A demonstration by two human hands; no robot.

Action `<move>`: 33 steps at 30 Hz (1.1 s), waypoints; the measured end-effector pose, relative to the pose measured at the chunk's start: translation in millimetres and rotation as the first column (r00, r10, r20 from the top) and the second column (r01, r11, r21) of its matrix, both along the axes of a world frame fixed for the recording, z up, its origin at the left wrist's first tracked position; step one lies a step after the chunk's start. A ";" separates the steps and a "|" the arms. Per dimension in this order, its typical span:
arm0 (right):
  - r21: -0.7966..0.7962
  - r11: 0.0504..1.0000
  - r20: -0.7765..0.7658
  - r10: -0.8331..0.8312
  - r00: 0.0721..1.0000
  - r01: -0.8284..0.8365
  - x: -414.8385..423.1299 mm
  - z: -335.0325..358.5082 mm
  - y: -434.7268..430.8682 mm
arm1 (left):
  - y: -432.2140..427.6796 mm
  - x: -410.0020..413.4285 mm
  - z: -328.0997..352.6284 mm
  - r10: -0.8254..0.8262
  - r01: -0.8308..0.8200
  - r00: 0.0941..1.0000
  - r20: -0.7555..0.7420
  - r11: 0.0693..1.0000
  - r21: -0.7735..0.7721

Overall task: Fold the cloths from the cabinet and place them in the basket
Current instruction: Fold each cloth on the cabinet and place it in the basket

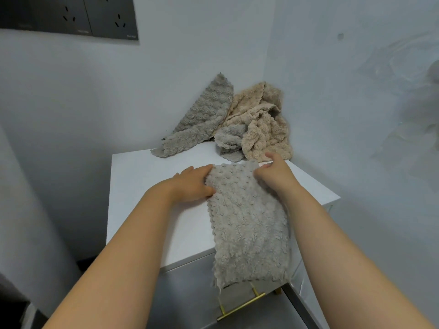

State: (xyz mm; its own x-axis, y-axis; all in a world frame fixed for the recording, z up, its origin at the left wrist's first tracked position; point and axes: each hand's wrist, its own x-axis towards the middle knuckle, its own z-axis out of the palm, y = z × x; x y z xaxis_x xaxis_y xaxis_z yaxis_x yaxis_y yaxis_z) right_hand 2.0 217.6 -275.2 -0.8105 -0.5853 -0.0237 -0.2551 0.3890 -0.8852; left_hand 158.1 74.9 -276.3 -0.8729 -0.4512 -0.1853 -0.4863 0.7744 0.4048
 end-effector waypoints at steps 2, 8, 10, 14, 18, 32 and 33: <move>-0.068 0.998 0.092 0.008 0.996 -0.002 -2.6 -1.1 -2.0 | -5.0 5.0 7.6 0.013 -0.012 1.000 -0.013 0.997 0.078; -0.046 0.998 0.153 0.052 0.987 -0.045 -3.0 4.8 -7.9 | -10.3 2.7 0.1 0.142 -0.114 0.976 -0.167 0.980 0.164; -0.134 0.990 0.223 0.065 0.973 -0.036 -3.7 5.1 -9.0 | -10.4 -2.9 -5.8 0.186 -0.147 0.954 -0.236 0.974 0.175; -0.396 0.917 0.467 0.240 0.851 -0.042 -8.6 5.4 -8.7 | -11.9 -5.5 -11.7 0.174 -0.122 0.942 -0.288 0.974 0.188; -0.572 0.820 0.545 0.383 0.746 -0.003 -12.6 10.6 -5.0 | -14.8 -3.8 -11.1 0.255 -0.091 0.887 -0.386 0.914 0.395; -0.290 0.956 0.387 0.149 0.910 -0.033 -7.5 0.3 -14.9 | -20.9 -11.7 -15.8 0.503 -0.267 0.660 -0.559 0.852 0.451; -0.307 0.951 0.376 0.150 0.914 -0.030 -8.0 -1.9 -17.7 | -22.7 -11.6 -16.7 0.524 -0.289 0.639 -0.563 0.842 0.455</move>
